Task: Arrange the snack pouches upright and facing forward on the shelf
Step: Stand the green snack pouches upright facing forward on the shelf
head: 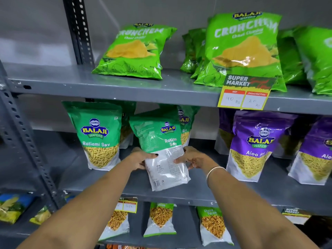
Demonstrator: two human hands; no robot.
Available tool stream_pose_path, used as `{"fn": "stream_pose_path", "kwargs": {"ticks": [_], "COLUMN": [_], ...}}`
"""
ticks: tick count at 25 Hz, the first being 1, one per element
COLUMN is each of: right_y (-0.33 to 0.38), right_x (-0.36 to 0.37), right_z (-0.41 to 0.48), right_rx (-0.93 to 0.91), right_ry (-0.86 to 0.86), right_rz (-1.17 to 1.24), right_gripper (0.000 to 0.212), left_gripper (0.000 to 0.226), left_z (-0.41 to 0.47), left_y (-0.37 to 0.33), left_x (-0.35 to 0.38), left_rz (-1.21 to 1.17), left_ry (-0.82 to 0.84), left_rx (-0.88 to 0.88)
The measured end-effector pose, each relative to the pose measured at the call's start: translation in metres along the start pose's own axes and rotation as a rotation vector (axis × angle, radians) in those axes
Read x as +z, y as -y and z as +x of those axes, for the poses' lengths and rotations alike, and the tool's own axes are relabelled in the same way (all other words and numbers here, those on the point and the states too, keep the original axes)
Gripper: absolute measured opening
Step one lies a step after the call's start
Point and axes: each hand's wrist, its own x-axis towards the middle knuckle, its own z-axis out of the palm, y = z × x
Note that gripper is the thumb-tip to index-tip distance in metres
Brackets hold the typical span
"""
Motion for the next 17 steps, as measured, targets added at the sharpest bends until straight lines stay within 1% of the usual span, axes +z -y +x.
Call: {"fn": "stream_pose_path", "kwargs": {"ticks": [1,3,4,6,8,13,15,17], "right_y": [-0.002,-0.012,-0.015,-0.023,-0.029,-0.036,-0.036,-0.038], "right_x": [0.001,0.003,0.003,0.002,0.0,-0.004,-0.004,-0.004], "right_z": [0.001,0.008,0.011,0.017,0.021,0.026,0.025,0.024], "right_rx": [-0.034,-0.111,-0.142,-0.176,-0.186,-0.194,-0.183,-0.143], "right_ry": [-0.037,-0.132,-0.193,-0.294,-0.329,-0.317,-0.32,-0.34], "right_rz": [0.031,0.111,0.14,0.187,0.23,0.213,0.202,0.114], "right_gripper": [0.068,0.069,0.07,0.069,0.069,0.073,0.071,0.067], "left_gripper": [0.044,0.057,0.064,0.069,0.066,0.066,0.07,0.071], "left_z": [0.002,0.006,0.008,0.014,0.019,0.03,0.032,0.033], "left_y": [-0.001,-0.004,-0.005,-0.005,-0.005,-0.004,-0.001,0.004], "left_x": [0.005,0.014,0.019,0.028,0.034,0.034,0.031,0.027], "left_rz": [0.059,0.191,0.237,0.296,0.328,0.341,0.335,0.38], "left_ry": [-0.071,-0.182,-0.21,-0.231,-0.233,-0.211,-0.147,-0.067], "left_rx": [0.079,0.228,0.277,0.33,0.36,0.373,0.35,0.316]}}
